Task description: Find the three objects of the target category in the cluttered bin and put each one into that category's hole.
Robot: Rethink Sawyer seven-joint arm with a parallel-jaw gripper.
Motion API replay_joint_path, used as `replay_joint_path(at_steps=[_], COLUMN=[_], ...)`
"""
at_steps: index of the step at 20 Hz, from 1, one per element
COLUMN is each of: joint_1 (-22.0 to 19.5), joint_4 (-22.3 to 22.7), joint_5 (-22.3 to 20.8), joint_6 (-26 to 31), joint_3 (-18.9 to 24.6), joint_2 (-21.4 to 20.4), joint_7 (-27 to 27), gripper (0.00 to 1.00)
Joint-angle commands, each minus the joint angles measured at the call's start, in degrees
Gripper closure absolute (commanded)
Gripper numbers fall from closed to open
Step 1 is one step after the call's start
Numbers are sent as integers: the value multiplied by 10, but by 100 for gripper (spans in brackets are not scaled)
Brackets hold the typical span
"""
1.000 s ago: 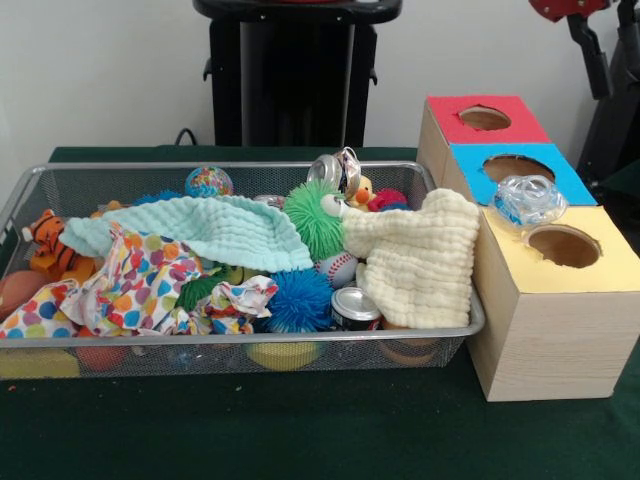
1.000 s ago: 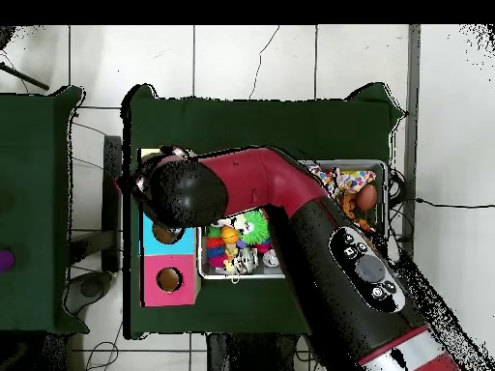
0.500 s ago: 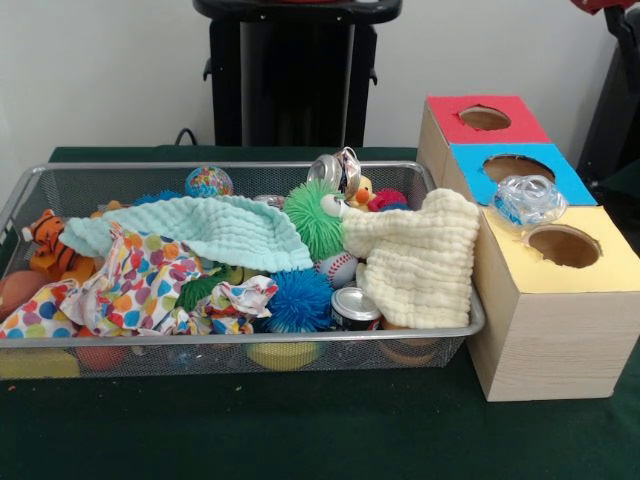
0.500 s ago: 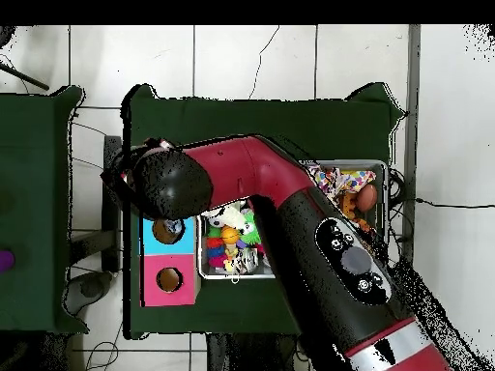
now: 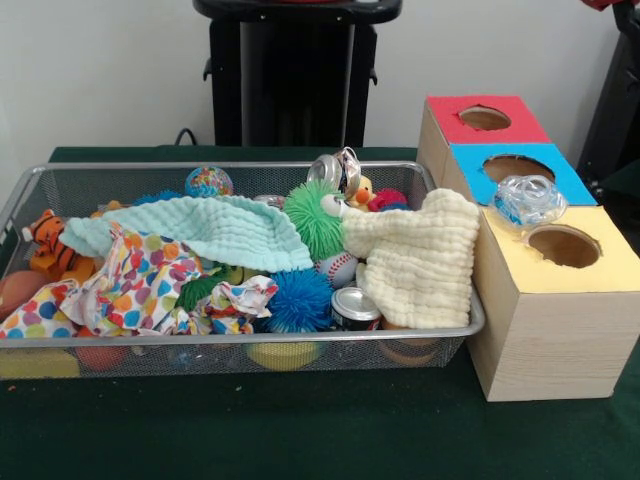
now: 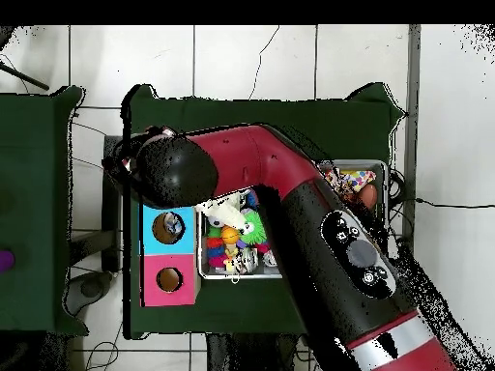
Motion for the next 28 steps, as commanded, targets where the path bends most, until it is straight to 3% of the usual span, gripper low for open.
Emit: replay_joint_path(at_steps=[1, 8, 11, 28], joint_1=[1, 9, 0, 7], joint_4=[-69, -114, -94, -57], joint_5=[-21, -40, -39, -58], joint_6=[106, 119, 76, 40], joint_3=[-14, -22, -12, -20], joint_2=[57, 86, 94, 81], joint_7=[-62, -72, -60, -15], gripper=[0, 0, 0, 0])
